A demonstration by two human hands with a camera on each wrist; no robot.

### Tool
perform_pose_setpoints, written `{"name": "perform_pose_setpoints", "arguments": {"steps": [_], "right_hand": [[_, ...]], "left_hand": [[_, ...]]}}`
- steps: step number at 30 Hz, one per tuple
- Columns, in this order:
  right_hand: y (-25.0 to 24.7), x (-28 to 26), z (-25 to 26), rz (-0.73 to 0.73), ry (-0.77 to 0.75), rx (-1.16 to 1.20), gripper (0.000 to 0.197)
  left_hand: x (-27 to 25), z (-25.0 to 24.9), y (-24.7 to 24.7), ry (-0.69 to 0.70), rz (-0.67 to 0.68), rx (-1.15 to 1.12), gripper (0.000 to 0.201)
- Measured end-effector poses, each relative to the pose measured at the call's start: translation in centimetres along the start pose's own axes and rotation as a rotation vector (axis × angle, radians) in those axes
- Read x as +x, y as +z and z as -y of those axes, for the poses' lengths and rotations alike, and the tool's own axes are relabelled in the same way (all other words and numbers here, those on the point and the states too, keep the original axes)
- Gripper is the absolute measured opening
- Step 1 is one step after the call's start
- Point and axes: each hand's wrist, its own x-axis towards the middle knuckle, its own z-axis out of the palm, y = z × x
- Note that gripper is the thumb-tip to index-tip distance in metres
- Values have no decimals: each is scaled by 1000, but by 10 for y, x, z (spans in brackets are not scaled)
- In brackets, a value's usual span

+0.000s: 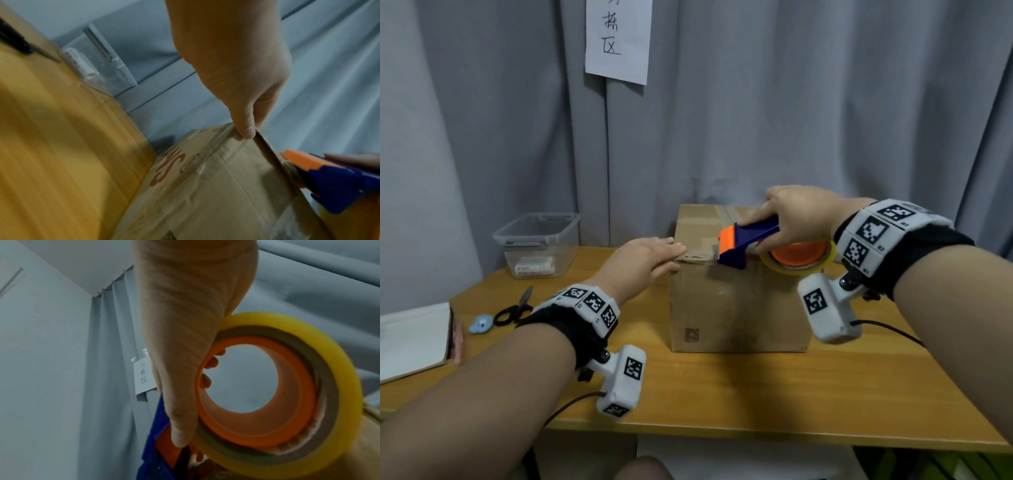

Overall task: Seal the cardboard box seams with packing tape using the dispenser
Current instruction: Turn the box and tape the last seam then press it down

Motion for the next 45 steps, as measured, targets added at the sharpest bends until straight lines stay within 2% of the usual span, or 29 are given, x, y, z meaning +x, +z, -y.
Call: {"name": "perform_pose_setpoints", "arguments": {"steps": [6,12,17,19,21,22,26,28,30,34,39,42,45], "right_hand": [[0,-2,0,-26,43,57,55],[0,-3,-1,-32,68,90,56],[0,-5,-2,-31,71,93,57],[0,-5,-2,-34,68,105,58],[0,-4,-3,-36,64,117,58],[0,-4,-3,-37,64,122,58],[0,1,-2,-23,80,142,57],[-1,3,-1,-9,82,130,56],[0,5,-1,-5,88,120,56],[0,3,-3,3,89,165,59],[-14,16,10,-44,35,223,58],[-17,30,28,-74,-39,107,57],[-20,36,31,-58,-57,-37,51]], "left_hand": [[-9,-10,17,-65,-195,-177,28],[-14,-8,18,-72,-203,-166,27],[-21,-12,14,-25,-312,-247,19],[-19,-13,13,-105,-222,-244,38],[-15,-12,15,-161,-70,-174,62],[-12,-12,16,-163,-25,-155,64],[3,-20,11,-172,-8,-136,54],[13,-24,8,-162,60,-31,54],[22,-30,10,-95,114,75,57],[24,-36,20,-95,43,95,50],[13,-8,8,-130,33,200,43],[10,4,2,-151,46,237,43],[10,-5,7,-125,43,198,45]]}}
